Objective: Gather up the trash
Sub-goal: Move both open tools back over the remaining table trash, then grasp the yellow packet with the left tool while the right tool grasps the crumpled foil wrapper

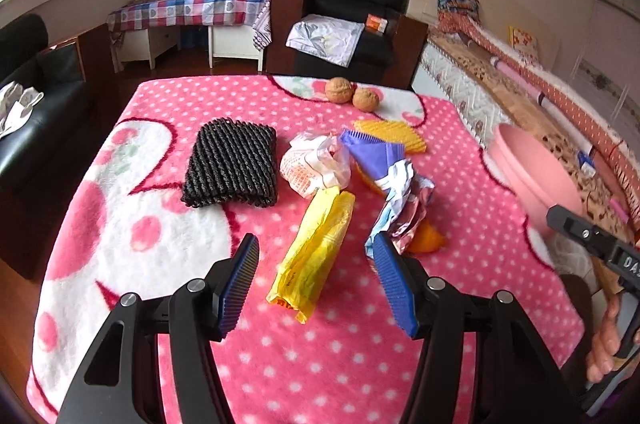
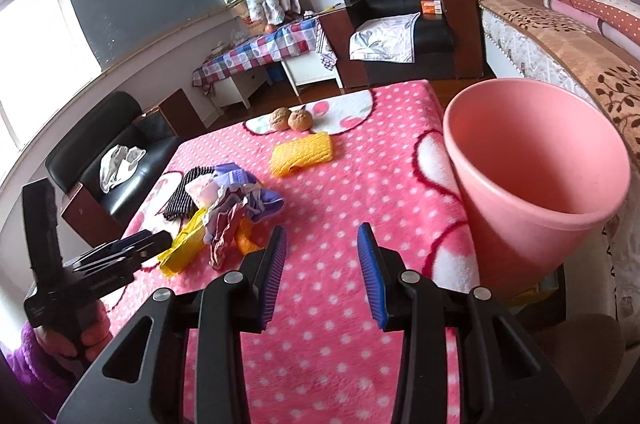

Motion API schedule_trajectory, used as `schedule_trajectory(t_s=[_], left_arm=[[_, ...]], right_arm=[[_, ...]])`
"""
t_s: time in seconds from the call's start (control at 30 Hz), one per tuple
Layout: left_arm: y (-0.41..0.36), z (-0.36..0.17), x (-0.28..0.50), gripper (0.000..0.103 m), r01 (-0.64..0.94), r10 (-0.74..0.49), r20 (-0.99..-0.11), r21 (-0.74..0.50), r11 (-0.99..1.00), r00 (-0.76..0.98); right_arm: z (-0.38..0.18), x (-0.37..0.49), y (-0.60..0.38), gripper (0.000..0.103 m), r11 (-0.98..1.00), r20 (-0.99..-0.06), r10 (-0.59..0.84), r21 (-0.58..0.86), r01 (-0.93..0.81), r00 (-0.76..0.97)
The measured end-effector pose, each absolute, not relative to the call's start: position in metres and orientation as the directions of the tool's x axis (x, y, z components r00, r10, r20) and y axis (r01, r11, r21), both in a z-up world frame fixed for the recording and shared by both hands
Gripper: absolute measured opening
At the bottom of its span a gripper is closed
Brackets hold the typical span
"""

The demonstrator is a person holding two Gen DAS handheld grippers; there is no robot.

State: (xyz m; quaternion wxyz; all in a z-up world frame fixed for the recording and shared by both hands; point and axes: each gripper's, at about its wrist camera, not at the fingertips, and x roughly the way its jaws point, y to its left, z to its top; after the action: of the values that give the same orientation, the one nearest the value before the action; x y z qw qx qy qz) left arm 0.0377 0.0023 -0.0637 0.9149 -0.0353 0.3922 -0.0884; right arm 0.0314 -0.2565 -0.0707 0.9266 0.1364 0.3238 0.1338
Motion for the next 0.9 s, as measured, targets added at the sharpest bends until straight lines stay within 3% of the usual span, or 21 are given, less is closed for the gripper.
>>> schedule_trajectory(t_s=[0.27, 0.4, 0.47, 0.57, 0.7, 0.9], left_arm=[[-0.001, -0.082, 0.049, 0.054, 0.186, -0.177, -0.748, -0.073, 0.980, 0.640], [-0.001, -0.090, 0.050, 0.042, 0.211, -0.177, -0.762, -0.053, 0.976, 0.623], [-0.002, -0.093, 0.048, 0.028, 0.222, -0.185, -0.763, -0.056, 0.973, 0.620], [0.000, -0.093, 0.045, 0.019, 0.230, -0.194, -0.756, -0.059, 0.971, 0.625], [0.005, -0.089, 0.038, 0.016, 0.244, -0.225, -0.737, -0.084, 0.966, 0.637], [0.021, -0.082, 0.027, 0.015, 0.236, -0.271, -0.709, -0.151, 0.960, 0.651]], right_arm=[[-0.072, 0.039, -0.237, 0.038, 0.918, -0.584, 0.379, 0.336, -0.211, 0.718], [-0.070, 0.047, -0.222, 0.038, 0.905, -0.590, 0.416, 0.347, -0.248, 0.692], [-0.070, 0.051, -0.213, 0.038, 0.895, -0.594, 0.438, 0.355, -0.269, 0.674], [-0.071, 0.060, -0.197, 0.038, 0.880, -0.608, 0.471, 0.374, -0.293, 0.639], [-0.073, 0.072, -0.182, 0.048, 0.866, -0.619, 0.497, 0.401, -0.300, 0.608], [-0.075, 0.087, -0.164, 0.053, 0.868, -0.636, 0.492, 0.408, -0.281, 0.595]])
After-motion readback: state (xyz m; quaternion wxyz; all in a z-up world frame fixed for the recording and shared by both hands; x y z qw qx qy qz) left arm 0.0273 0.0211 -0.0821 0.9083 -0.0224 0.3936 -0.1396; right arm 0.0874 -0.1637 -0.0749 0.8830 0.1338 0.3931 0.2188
